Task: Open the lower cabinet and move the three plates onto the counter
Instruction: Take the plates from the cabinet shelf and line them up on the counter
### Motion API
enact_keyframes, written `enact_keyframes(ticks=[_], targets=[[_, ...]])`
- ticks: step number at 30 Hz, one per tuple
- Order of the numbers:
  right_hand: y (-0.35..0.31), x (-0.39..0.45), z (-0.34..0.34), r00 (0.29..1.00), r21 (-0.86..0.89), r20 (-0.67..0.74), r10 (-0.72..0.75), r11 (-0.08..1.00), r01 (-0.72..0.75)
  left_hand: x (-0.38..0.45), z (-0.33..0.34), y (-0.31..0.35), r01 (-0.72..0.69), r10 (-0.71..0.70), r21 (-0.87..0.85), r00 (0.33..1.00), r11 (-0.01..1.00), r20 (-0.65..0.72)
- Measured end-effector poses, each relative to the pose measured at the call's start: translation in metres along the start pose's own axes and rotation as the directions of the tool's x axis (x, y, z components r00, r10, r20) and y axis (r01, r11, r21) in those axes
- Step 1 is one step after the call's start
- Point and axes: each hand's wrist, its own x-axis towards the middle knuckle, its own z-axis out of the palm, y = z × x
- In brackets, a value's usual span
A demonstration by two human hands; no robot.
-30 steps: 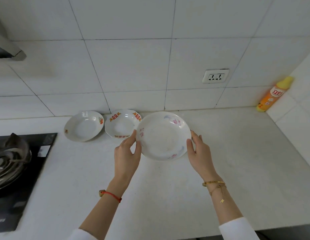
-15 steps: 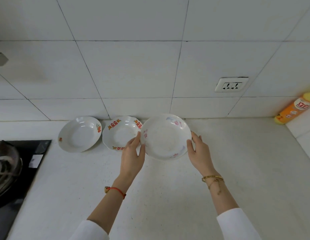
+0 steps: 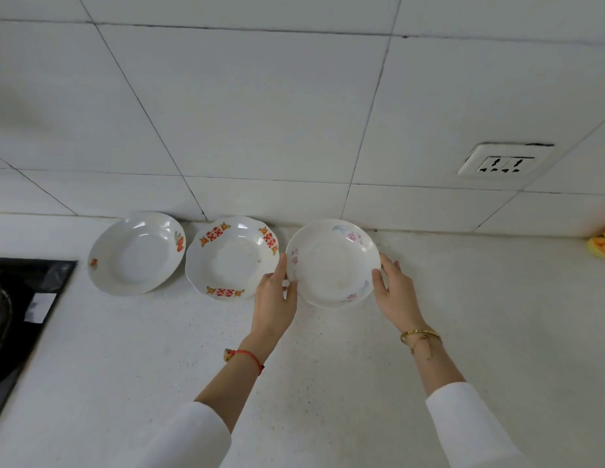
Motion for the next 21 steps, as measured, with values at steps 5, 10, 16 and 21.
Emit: enact_keyframes(ticks=[5,10,16,21], targets=[[0.003,0.008,0.001,1.0,-0.005,0.026,0.009,1.0,-0.008,0.007,0.014,-0.004,0.044,-0.044,-0.028,0.999,0.999,0.004],[0.007,0.021,0.005,0.999,-0.014,0.045,-0.002,1.0,0.003,0.014,0.022,-0.011,0.056,-0.056,-0.04,0.998,0.998,0.005],[0.008,0.03,0.015,0.999,-0.018,0.054,-0.009,1.0,0.01,0.015,0.029,-0.014,0.046,-0.048,-0.046,0.997,0.998,-0.052],[0.019,0.037,0.023,0.997,-0.014,0.076,-0.004,1.0,0.005,0.017,0.031,-0.018,0.062,-0.063,-0.029,0.997,0.998,-0.053]])
